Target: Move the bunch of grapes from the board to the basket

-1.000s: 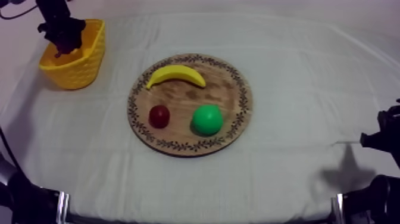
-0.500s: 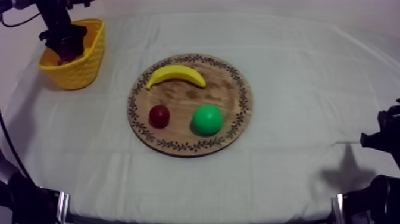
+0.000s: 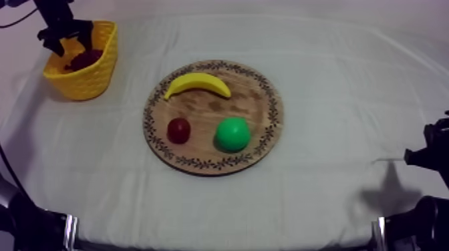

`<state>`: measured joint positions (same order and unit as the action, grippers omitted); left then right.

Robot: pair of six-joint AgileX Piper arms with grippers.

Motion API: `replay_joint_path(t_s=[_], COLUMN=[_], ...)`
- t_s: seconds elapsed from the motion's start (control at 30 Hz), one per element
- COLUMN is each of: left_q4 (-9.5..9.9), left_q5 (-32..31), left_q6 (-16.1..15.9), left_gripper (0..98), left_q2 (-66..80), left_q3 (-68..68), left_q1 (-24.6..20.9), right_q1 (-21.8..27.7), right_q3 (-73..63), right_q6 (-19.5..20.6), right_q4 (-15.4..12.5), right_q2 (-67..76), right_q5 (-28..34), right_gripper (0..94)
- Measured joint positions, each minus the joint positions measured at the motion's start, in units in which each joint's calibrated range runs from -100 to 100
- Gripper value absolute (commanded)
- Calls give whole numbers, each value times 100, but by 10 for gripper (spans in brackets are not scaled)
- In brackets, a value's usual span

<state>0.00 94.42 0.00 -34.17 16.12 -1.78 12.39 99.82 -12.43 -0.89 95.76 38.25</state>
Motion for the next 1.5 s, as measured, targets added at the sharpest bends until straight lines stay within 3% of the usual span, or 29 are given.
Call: replay_joint_path(t_s=[0.33, 0.6, 0.9, 1.33, 1.5], left_q4=[74, 0, -195, -210, -221], left_q5=[-491, -1077, -2148, -3973, -4820], left_q6=[185, 250, -69, -577, -672], left_gripper=[495, 367, 257, 42, 7], left_q2=[1114, 2401, 4115, 6671, 7601], left_q3=[-797, -1950, -3725, -6248, -7381], left_q1=[126, 249, 281, 413, 423], right_q1=[0, 0, 0, 0, 0], right_q3=[0, 0, 0, 0, 0], right_q6=[0, 0, 0, 0, 0], right_q4=[0, 0, 0, 0, 0], right_q2=[0, 0, 0, 0, 0], right_q5=[0, 0, 0, 0, 0], right_gripper=[3, 3, 3, 3, 3])
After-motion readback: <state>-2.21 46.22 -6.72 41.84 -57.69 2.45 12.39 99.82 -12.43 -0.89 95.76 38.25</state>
